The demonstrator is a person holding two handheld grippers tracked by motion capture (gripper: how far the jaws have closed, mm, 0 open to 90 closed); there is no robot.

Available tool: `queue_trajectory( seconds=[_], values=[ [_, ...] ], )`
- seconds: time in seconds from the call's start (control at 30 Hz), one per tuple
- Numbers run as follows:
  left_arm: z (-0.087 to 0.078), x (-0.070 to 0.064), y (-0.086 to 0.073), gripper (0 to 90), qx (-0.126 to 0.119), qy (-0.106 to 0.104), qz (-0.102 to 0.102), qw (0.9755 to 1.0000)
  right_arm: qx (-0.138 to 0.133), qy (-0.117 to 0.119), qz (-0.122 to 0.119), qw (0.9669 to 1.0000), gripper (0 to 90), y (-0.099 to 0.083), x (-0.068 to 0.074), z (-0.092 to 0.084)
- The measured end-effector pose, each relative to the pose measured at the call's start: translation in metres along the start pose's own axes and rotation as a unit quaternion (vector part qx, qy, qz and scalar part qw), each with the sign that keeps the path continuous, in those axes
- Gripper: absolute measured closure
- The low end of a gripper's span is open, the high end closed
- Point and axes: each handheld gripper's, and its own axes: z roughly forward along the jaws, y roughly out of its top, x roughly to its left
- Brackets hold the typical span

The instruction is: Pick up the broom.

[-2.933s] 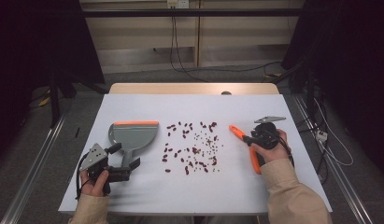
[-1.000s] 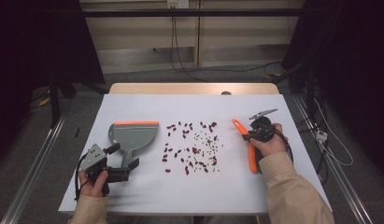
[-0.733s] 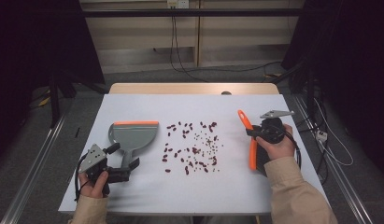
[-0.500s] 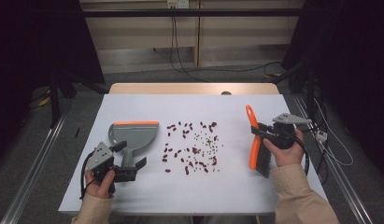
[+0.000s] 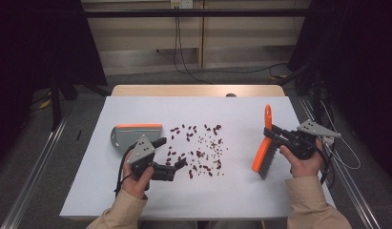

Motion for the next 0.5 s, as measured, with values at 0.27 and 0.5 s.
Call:
queue_trajectory(
  seconds=[0.27, 0.5],
  values=[
    [0.032, -0.009, 0.005, 4.1, 0.006, -0.034, -0.005, 0.9994, -0.029, 0.014, -0.001, 0.9995, 69.6, 0.007, 0.004, 0.002],
    [0.061, -0.014, 0.011, 6.5, 0.011, -0.085, -0.011, 0.9963, -0.045, 0.026, -0.006, 0.9986, 69.6, 0.014, 0.012, 0.012]
  ],
)
